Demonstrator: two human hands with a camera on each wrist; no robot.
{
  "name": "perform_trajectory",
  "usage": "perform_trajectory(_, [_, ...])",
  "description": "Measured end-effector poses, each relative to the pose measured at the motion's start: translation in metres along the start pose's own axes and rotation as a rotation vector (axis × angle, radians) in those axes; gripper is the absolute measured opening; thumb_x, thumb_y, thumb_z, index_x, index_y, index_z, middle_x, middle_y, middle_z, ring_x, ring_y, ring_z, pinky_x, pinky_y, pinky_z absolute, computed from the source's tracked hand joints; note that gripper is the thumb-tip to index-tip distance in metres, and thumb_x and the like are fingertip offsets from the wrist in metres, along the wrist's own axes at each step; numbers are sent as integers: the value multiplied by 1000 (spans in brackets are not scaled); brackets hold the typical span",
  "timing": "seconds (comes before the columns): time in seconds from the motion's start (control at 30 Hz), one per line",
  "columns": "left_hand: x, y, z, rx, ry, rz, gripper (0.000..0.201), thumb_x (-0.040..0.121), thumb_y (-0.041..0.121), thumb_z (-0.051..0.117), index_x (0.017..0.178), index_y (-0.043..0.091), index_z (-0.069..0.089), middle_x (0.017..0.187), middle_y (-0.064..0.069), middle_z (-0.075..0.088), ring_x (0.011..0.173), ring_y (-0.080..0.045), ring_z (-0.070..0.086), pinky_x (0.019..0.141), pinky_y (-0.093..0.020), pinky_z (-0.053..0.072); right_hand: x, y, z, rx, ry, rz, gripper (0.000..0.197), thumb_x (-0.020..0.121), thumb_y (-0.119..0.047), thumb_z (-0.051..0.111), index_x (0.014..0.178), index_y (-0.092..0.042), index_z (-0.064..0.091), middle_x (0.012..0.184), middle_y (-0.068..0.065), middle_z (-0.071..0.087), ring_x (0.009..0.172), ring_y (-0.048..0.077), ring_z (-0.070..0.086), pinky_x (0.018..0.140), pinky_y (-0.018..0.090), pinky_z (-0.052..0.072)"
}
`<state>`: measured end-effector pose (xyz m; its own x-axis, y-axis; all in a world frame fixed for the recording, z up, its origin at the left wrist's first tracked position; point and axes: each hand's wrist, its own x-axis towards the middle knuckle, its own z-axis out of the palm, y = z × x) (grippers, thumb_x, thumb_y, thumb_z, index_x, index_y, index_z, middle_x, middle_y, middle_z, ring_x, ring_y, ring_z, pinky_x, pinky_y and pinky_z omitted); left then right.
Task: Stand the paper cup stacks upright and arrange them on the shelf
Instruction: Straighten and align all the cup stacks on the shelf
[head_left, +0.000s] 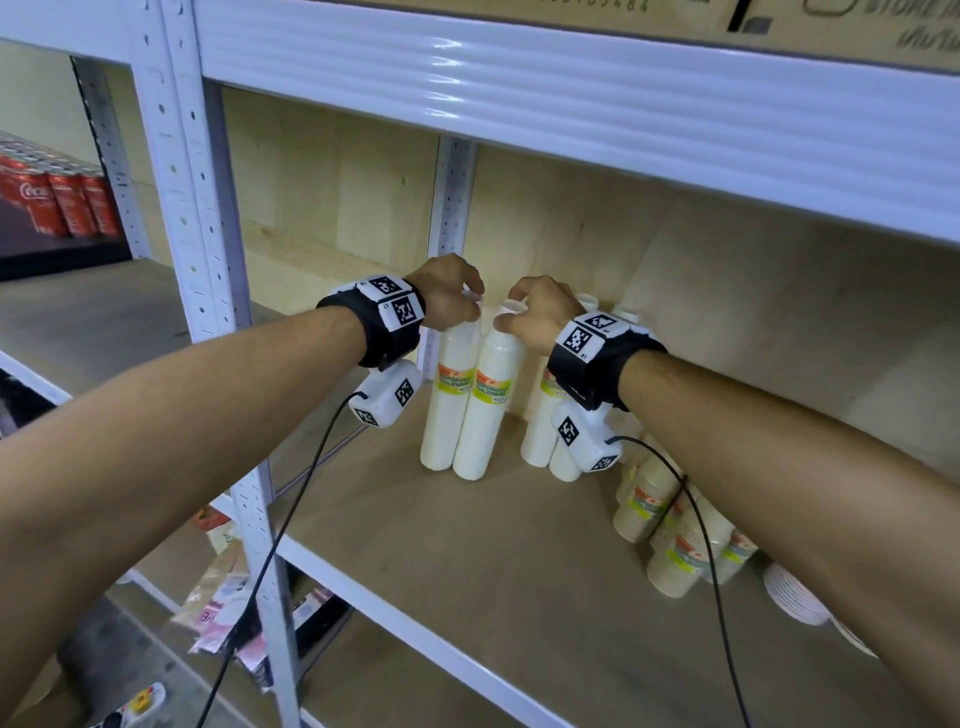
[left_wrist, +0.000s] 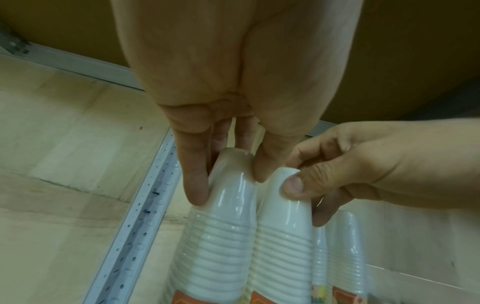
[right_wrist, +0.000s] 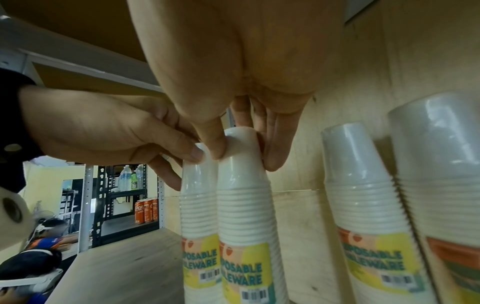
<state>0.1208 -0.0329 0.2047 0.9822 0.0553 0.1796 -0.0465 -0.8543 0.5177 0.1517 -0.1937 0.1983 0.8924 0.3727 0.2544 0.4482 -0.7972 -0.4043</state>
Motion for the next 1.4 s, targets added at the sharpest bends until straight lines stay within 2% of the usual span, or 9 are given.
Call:
perform_trajectory(0.27, [9, 41, 19, 41, -52, 99, 38, 90, 19, 62, 128, 16, 61, 137, -6, 49, 115, -25, 56, 89, -34, 54, -21, 25, -30, -40, 40, 100, 42, 74, -33, 76, 109, -12, 66, 108, 5, 64, 97, 24, 62, 71, 25, 45])
perform_trajectory(0.4, [13, 59, 30, 18, -81, 141, 36, 89, 16, 62, 126, 13, 63, 132, -9, 52, 109, -27, 60, 85, -37, 57, -32, 40, -43, -47, 62, 133, 40, 75, -32, 76, 108, -12, 67, 115, 3, 65, 97, 22, 62, 70, 24, 45])
perform_trajectory(0.53, [16, 71, 38, 14, -113, 173, 36, 88, 16, 62, 125, 14, 63, 126, -9, 57, 100, -29, 65, 80, -43, 60, -41, 50, -52, -23, 74, 152, 44, 78, -29, 75, 118, -15, 65, 122, 2, 63, 94, 15, 58, 53, 17, 34])
perform_trajectory(0.6, [18, 76, 41, 5, -123, 185, 36, 88, 15, 63, 124, 15, 64, 123, -9, 58, 96, -29, 66, 76, -42, 61, -45, 52, -56, -29, 83, 160, 47, 78, -28, 75, 122, -15, 63, 123, 2, 62, 104, 18, 61, 59, 18, 36])
perform_trajectory(0.8, [23, 87, 53, -17, -106, 221, 37, 87, 14, 65, 124, 12, 65, 126, -8, 58, 101, -26, 62, 77, -31, 56, -51, 59, -60, -70, 67, 185, 36, 78, -26, 75, 110, -13, 67, 109, 6, 66, 97, 23, 63, 67, 25, 41])
perform_trajectory(0.97, [26, 87, 59, -25, -128, 230, 38, 87, 13, 65, 126, 12, 65, 131, -8, 56, 107, -26, 60, 74, -27, 51, -57, 66, -59, -20, 78, 161, 35, 82, -19, 73, 115, -15, 64, 81, -12, 50, 84, 10, 50, 52, 15, 32])
perform_trajectory(1.1, [28, 85, 61, -5, -150, 231, 40, 88, 12, 63, 128, 15, 63, 132, -8, 53, 108, -28, 59, 75, -30, 53, -58, 69, -54, 18, 79, 140, 43, 83, -18, 71, 125, -19, 60, 95, -10, 51, 75, 2, 47, 51, 12, 28])
perform_trajectory(1.23, [29, 83, 63, -18, -151, 228, 42, 88, 13, 63, 129, 15, 62, 135, -8, 52, 111, -28, 58, 82, -34, 56, -56, 71, -55, 13, 82, 140, 40, 84, -18, 70, 122, -17, 61, 102, -5, 55, 90, 9, 50, 53, 12, 28])
perform_trajectory(1.4, [28, 83, 63, -48, -161, 221, 42, 88, 13, 65, 130, 16, 61, 137, -8, 51, 114, -29, 58, 88, -42, 57, -55, 74, -52, 13, 89, 148, 41, 83, -20, 70, 123, -18, 61, 119, 0, 62, 89, 8, 47, 53, 12, 28])
